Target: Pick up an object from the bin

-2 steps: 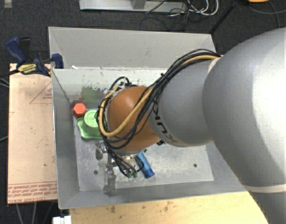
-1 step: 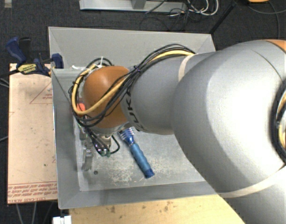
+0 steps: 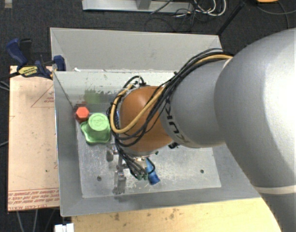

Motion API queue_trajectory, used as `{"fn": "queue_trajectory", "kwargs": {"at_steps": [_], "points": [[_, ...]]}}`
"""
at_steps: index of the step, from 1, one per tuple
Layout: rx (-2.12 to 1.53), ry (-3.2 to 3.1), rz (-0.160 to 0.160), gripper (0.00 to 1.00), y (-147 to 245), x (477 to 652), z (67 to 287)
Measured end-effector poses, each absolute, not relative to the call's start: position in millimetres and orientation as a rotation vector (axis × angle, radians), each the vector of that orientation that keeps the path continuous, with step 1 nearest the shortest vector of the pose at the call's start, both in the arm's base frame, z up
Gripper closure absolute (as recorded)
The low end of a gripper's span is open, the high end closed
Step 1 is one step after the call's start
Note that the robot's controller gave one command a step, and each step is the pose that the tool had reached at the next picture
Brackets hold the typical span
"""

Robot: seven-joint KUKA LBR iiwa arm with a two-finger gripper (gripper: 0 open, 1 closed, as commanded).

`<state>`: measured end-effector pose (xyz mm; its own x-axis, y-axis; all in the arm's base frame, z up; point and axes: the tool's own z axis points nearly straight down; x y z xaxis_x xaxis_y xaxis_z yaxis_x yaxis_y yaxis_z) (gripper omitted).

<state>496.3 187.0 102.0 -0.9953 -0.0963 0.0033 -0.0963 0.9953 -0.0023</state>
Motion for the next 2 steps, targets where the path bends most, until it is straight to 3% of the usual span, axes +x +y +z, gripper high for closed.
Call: {"fn": "queue_trajectory", "kwargs": {"at_steps": [1, 2], "points": [[0.227, -3.142, -0.009, 0.00, 253, 565.4, 77], [0.662, -3.071, 0.002, 0.00, 142, 524.7, 90]]}}
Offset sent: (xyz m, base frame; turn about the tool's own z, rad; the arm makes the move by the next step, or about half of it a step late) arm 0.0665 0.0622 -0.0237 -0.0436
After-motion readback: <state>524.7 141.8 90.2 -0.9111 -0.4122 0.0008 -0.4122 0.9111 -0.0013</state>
